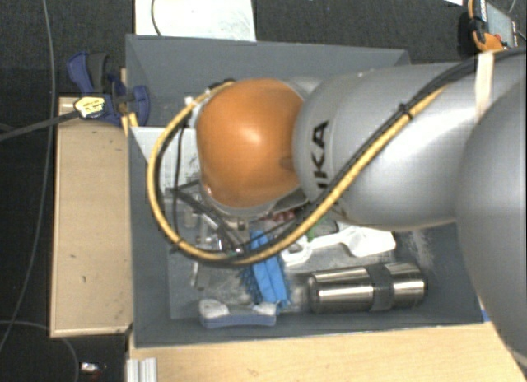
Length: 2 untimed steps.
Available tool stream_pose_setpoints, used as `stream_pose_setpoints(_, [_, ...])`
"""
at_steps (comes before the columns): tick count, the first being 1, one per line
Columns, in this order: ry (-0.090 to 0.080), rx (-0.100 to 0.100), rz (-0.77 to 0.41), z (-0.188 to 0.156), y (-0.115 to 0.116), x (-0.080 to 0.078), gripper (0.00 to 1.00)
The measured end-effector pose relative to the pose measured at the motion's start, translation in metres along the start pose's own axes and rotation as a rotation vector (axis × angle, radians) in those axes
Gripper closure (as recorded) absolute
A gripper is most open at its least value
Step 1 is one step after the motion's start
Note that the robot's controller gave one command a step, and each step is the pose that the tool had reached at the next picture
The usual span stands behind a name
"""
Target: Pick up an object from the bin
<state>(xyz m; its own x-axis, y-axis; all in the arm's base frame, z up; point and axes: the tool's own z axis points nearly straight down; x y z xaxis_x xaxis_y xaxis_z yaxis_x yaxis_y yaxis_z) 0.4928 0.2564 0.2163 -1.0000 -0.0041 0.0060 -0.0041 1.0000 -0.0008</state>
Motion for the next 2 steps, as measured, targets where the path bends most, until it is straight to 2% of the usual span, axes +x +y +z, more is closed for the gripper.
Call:
stream_pose_setpoints(1, [-0.007,-0.002,0.007,-0.004,-0.002,-0.002,0.00])
stream_pose_setpoints(2, [-0.010,-0.002,-0.196,0.106,-0.013,-0.052,0.00])
